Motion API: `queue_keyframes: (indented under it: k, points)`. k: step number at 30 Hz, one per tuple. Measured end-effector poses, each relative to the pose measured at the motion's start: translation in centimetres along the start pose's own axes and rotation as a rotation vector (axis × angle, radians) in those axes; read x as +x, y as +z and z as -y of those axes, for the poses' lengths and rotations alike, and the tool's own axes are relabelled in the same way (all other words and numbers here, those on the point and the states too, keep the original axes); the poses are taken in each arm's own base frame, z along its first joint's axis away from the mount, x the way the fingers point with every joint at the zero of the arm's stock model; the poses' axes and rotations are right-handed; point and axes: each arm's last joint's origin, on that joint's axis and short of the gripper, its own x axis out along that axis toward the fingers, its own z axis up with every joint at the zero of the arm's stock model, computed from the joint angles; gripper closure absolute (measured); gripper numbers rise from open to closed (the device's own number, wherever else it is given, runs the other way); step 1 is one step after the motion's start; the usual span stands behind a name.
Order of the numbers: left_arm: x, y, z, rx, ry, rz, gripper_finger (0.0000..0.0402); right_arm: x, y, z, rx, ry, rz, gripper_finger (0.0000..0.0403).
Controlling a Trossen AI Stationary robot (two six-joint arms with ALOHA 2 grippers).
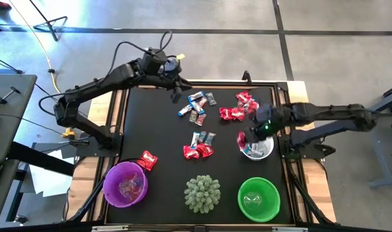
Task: Sort candy
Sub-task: Put the red candy wrapper into the green bucket
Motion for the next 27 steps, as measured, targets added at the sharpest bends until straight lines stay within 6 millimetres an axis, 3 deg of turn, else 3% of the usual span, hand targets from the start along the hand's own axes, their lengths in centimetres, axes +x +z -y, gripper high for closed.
queue_keyframes:
  k: [5,12,19,23,27]
  points:
    - [-2.5,0.0,-0.3,0.047,0.07,0.008,0.0328,1.6,-3.6,-1.6,0.114,0.017,-0.052,0.0398]
    - [-5.8,0.4,-0.7,0.074,0.228,0.07,0.0328,5.7,-9.6,-3.7,0.25,0.02,-0.215,0.0398]
    - [-7.5,0.5,-0.5,0.077,0.24,0.115,0.0328,8.6,-14.5,-3.9,0.354,-0.052,-0.359,0.0398]
    - [-7.6,0.5,-0.4,0.078,0.237,0.116,0.0328,9.0,-15.9,-3.4,0.365,-0.093,-0.359,0.0398]
    - [-7.6,0.5,-0.4,0.073,0.235,0.109,0.0328,8.7,-15.9,-3.6,0.345,-0.03,-0.27,0.0398]
